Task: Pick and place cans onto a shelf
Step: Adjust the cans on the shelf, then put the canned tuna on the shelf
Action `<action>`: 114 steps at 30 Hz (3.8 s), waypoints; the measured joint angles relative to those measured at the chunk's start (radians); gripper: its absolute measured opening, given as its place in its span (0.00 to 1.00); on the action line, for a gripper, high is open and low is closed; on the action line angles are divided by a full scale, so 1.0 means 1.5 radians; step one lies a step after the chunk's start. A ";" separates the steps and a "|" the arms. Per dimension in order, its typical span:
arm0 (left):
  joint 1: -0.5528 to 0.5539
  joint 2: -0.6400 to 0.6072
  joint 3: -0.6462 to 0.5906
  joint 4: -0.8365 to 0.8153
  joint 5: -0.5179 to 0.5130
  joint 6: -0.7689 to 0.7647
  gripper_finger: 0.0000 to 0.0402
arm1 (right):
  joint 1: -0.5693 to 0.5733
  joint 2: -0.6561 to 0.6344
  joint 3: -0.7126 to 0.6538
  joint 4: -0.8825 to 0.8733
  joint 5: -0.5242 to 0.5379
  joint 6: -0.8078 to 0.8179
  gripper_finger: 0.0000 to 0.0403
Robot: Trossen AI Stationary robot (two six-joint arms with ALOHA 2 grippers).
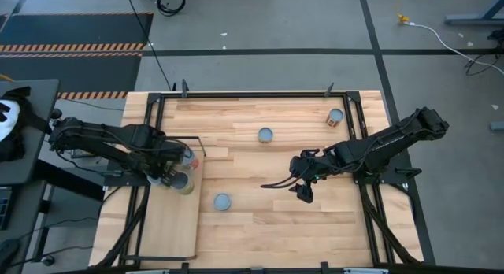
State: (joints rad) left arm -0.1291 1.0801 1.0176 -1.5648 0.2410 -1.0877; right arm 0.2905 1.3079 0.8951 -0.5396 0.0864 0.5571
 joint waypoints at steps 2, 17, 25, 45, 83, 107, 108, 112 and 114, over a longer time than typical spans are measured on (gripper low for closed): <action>0.000 0.000 0.000 0.020 -0.001 -0.001 0.01 | 0.000 0.000 0.000 0.000 -0.001 0.000 0.75; -0.075 0.066 -0.001 0.249 -0.054 0.119 0.01 | -0.001 0.000 0.000 0.000 -0.001 -0.005 0.75; -0.075 0.103 0.003 0.271 -0.093 0.169 0.01 | -0.007 0.000 0.000 0.000 -0.003 0.006 0.75; -0.055 0.083 0.013 0.234 -0.083 0.185 0.01 | -0.007 0.000 0.000 0.000 -0.015 0.026 0.75; -0.082 0.434 0.111 0.529 -0.172 0.506 0.41 | 0.028 0.000 0.000 0.000 0.063 0.135 0.77; -0.094 0.493 0.120 0.541 -0.130 0.505 0.01 | 0.028 -0.022 0.000 -0.085 0.028 0.045 0.77; -0.097 0.482 0.125 0.515 -0.131 0.505 0.01 | 0.027 -0.027 0.000 -0.097 0.028 0.045 0.77; -0.115 0.434 0.171 0.434 -0.130 0.497 0.01 | 0.019 -0.047 0.000 -0.124 0.033 0.046 0.77; -0.129 0.413 0.193 0.387 -0.128 0.487 0.01 | 0.014 -0.053 0.000 -0.120 0.034 0.045 0.77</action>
State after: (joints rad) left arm -0.3226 1.6993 1.3074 -0.9842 0.0496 -0.3572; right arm 0.3114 1.2288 0.8948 -0.7192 0.1371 0.6251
